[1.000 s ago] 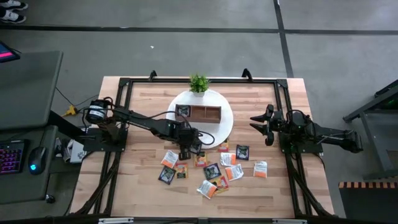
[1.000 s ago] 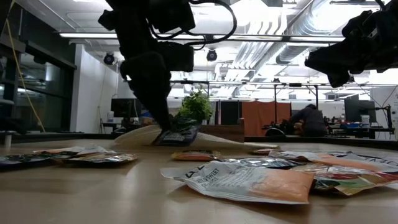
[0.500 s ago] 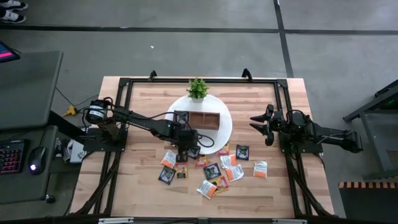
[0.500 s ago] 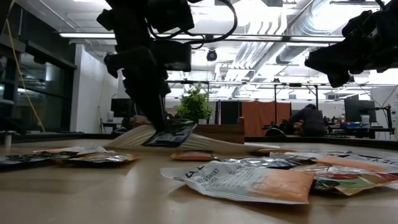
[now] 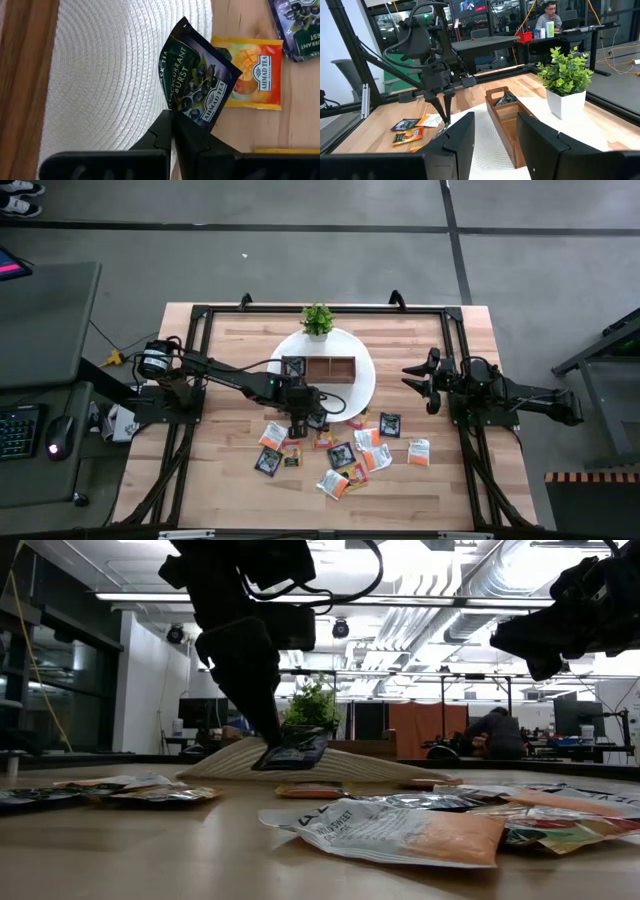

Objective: Pick & Place Tea
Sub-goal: Put the black tea bag into the left section of the wooden organizer

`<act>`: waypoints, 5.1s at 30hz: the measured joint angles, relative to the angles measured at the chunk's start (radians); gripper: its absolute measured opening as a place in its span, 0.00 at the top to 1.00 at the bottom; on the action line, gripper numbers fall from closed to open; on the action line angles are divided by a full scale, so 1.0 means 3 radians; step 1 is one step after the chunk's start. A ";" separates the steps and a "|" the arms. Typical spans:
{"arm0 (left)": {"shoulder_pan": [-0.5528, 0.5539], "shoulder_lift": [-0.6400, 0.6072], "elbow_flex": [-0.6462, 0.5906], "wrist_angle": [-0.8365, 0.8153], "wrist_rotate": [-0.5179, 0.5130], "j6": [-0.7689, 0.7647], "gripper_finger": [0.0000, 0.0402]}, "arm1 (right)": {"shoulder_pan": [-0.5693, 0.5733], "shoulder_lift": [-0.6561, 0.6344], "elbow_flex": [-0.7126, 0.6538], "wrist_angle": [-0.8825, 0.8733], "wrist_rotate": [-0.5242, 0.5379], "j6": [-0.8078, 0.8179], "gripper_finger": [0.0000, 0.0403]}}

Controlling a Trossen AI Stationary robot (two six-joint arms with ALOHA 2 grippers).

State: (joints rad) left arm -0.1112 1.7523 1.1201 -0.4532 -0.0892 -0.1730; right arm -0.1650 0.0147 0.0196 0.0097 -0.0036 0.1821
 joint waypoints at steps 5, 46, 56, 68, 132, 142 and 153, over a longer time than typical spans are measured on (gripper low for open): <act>0.0000 0.0000 0.0000 0.0063 -0.0025 -0.0028 0.99 | 0.0001 0.0000 0.0000 0.0000 0.0000 -0.0001 0.65; 0.0000 0.0001 0.0000 0.0151 -0.0267 -0.0411 0.99 | 0.0859 0.3142 0.0220 0.2179 0.0158 0.1101 0.65; 0.0001 0.0001 0.0000 0.0188 -0.0272 -0.0402 0.99 | 0.0915 0.4916 0.1605 0.1886 -0.0051 0.0713 0.65; 0.0001 0.0001 0.0000 0.0184 -0.0271 -0.0402 0.99 | 0.0714 0.5571 0.1633 0.2642 -0.0102 0.1278 0.64; 0.0001 0.0001 0.0003 0.0240 -0.0467 -0.0363 0.99 | 0.0395 0.6200 0.2131 0.2788 -0.0567 0.1560 0.98; 0.0000 0.0001 0.0003 0.0232 -0.0401 -0.0267 0.97 | 0.0397 0.6199 0.2131 0.2785 -0.0555 0.1534 1.00; 0.0000 0.0003 0.0003 0.0181 -0.0291 -0.0199 0.53 | 0.0397 0.6198 0.2131 0.2777 -0.0563 0.1523 1.00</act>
State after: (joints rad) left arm -0.1112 1.7531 1.1210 -0.3991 -0.1764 -0.2326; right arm -0.0460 1.8740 0.6590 0.8429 -0.1725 0.6392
